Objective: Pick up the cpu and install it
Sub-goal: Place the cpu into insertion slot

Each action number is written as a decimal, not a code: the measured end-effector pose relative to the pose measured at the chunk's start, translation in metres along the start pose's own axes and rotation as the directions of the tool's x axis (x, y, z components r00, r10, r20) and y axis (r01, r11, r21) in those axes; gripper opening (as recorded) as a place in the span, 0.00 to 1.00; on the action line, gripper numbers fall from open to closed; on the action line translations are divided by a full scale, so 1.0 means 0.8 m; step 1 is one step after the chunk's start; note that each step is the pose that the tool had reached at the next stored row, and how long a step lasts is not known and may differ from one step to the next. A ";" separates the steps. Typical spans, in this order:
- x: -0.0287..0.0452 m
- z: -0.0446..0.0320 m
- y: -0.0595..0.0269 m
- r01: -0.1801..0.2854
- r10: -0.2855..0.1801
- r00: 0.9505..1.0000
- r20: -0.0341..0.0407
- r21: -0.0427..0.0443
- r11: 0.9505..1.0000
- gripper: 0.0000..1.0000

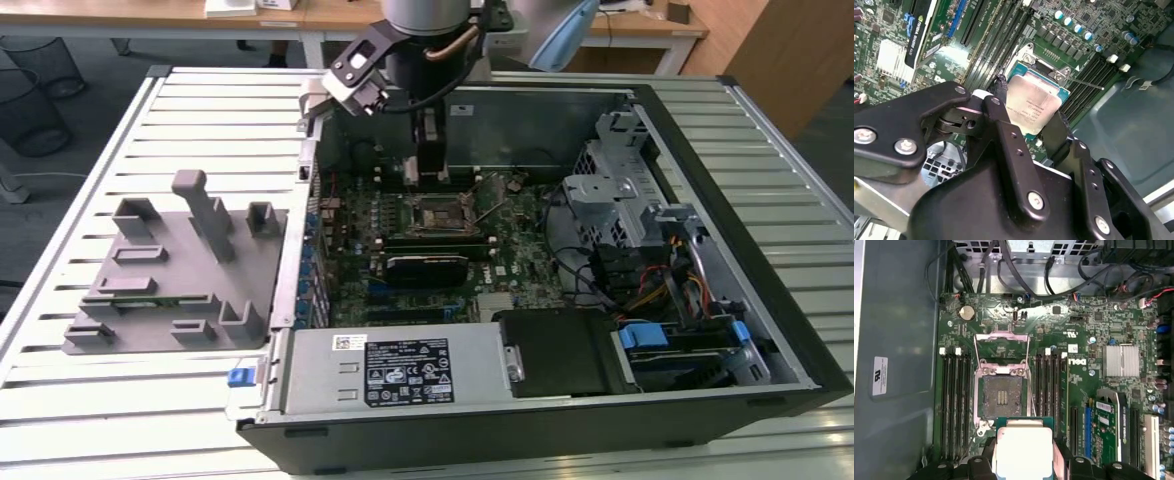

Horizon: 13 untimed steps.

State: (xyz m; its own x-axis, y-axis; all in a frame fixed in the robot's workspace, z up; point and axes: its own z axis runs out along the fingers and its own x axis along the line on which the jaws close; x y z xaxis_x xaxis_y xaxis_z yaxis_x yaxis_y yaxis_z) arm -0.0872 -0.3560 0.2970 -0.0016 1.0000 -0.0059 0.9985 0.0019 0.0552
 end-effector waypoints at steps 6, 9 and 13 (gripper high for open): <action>0.0023 0.0078 0.003 -0.001 0.001 1.000 0.000 0.000 1.000 0.53; 0.0026 0.0106 0.004 -0.001 0.001 1.000 0.000 0.000 1.000 0.53; 0.0026 0.0125 0.005 -0.001 0.001 1.000 0.000 0.000 1.000 0.53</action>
State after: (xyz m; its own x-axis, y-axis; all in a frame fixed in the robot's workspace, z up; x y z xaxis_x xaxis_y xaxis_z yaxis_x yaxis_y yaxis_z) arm -0.0830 -0.3540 0.2872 -0.0005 1.0000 -0.0058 0.9985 0.0008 0.0553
